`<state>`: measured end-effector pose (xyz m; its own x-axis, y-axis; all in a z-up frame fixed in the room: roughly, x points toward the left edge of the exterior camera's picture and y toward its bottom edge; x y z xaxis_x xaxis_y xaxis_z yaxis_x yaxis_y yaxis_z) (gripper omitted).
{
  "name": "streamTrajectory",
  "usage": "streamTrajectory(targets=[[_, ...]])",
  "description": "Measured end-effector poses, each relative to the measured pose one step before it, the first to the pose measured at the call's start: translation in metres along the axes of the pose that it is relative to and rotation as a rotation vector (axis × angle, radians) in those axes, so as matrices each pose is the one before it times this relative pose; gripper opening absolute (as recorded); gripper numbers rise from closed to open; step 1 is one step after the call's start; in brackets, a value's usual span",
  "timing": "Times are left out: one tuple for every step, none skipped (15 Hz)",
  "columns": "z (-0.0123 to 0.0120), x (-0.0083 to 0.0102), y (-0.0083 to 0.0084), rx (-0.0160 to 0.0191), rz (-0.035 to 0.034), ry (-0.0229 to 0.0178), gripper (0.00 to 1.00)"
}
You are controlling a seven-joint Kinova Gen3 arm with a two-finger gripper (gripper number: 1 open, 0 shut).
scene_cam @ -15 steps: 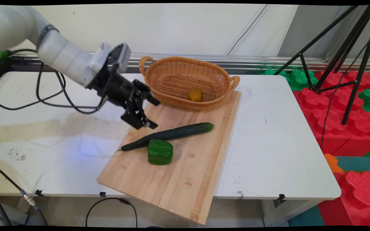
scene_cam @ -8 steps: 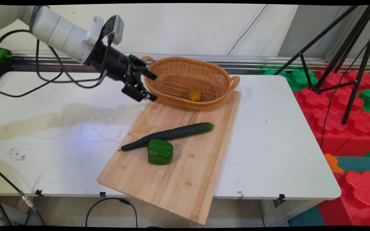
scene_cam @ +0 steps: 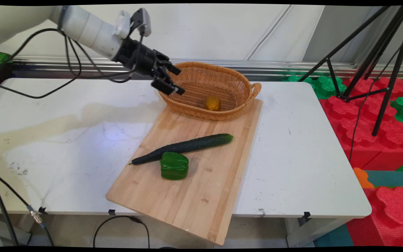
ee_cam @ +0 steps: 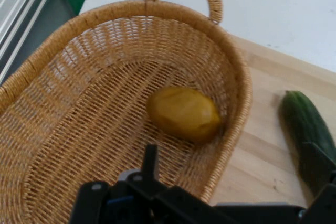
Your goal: Pick up the potato from the vegetable basket
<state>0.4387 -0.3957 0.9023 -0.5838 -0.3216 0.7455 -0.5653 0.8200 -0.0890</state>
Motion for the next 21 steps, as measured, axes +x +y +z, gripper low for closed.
streamTrajectory(targets=[[0.00854, 0.00182, -0.00465, 0.00477, -0.01039, -0.00064, 1.0], [0.00755, 0.00174, -0.00349, 0.00355, -0.00849, -0.00112, 1.0], [0.00931, 0.00219, -0.00366, 0.00368, -0.01029, -0.00158, 1.0], [0.00928, 0.00213, -0.00299, 0.00299, -0.00982, -0.00291, 1.0], [0.00815, 0.00214, -0.00191, 0.00124, -0.00851, -0.00244, 1.0], [0.0096, 0.00252, -0.00188, 0.00143, -0.01096, -0.00275, 1.0], [0.00922, 0.00235, -0.00138, 0.00107, -0.0115, -0.0031, 1.0], [0.00783, 0.00176, -0.00085, 0.00075, -0.01057, -0.00331, 1.0], [0.00548, 0.00131, -0.00057, 0.00047, -0.00661, -0.00238, 1.0], [0.00777, 0.00129, -0.00044, 0.00093, -0.01051, -0.00476, 1.0], [0.00814, 0.00104, -0.00052, 0.00151, -0.01222, -0.005, 1.0], [0.00841, 0.00091, -0.00007, 0.00021, -0.01191, -0.00519, 1.0], [0.00622, 0.00082, 0.00026, -0.00059, -0.00826, -0.00368, 1.0], [0.00581, 0.00059, 0.00022, -0.00022, -0.00799, -0.00368, 1.0], [0.0071, 0.00077, 0.00054, -0.00075, -0.00941, -0.00469, 1.0], [0.0079, 0.00064, 0.0005, 0.00034, -0.01133, -0.00505, 1.0], [0.00742, 0.00043, 0.00035, 0.00052, -0.01216, -0.0044, 1.0], [0.0062, 0.00053, 0.00024, 0.00003, -0.01126, -0.00243, 1.0], [0.00724, 0.00081, 0.00022, 0.00005, -0.01224, -0.00291, 1.0], [0.00626, 0.00042, -0.00005, 0.00091, -0.01185, -0.00284, 1.0], [0.00535, 0.00028, -0.00027, 0.0016, -0.01018, -0.00261, 1.0]])
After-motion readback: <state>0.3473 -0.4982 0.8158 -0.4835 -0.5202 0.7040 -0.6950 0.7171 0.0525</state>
